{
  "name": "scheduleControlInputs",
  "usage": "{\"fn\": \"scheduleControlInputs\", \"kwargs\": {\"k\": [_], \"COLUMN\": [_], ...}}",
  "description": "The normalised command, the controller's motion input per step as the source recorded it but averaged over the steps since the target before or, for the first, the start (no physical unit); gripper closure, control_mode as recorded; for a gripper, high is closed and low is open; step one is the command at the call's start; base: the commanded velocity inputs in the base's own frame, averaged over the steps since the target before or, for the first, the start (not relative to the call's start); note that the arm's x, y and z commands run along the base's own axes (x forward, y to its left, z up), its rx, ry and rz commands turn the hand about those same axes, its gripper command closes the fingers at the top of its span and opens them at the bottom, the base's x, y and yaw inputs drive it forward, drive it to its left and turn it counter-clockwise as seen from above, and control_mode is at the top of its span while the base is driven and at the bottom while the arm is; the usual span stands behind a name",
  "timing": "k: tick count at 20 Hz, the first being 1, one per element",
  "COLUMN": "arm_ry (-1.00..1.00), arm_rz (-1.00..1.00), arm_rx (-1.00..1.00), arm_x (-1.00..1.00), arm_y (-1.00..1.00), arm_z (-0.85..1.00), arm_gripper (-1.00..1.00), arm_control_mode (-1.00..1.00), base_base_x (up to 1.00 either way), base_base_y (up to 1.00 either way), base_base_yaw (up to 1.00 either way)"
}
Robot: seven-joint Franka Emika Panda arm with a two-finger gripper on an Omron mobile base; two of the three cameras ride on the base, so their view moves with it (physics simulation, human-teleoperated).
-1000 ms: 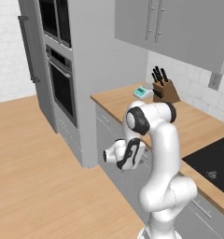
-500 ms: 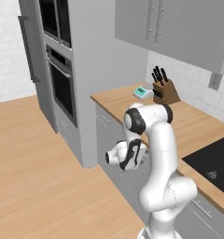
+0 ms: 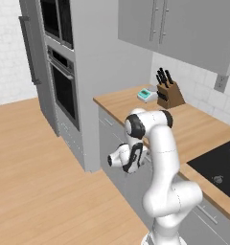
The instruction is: Take a straw from the drawer in front and place it inside the glass cup on the dining counter.
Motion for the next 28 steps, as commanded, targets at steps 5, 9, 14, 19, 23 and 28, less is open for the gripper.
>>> {"fn": "scheduleControlInputs", "kwargs": {"k": [5,9,14,19,23,28], "arm_ry": [0.00,0.00,0.00,0.00,0.00,0.00], "arm_rz": [0.02,0.00,0.01,0.02,0.06,0.08], "arm_rx": [0.01,0.02,0.04,0.08,0.06,0.02], "arm_x": [0.18,0.00,-0.14,-0.58,-0.67,-0.53], "arm_y": [0.00,0.00,0.05,0.66,1.00,1.00], "arm_z": [-0.28,-0.22,-0.06,0.00,0.00,0.00], "arm_gripper": [-1.00,1.00,1.00,1.00,1.00,1.00], "arm_control_mode": [-1.00,-1.00,-1.00,-1.00,-1.00,-1.00], "base_base_x": [0.00,0.00,0.00,0.00,0.00,0.00], "base_base_y": [0.00,0.00,0.00,0.00,0.00,0.00], "base_base_yaw": [0.00,0.00,0.00,0.00,0.00,0.00]}}
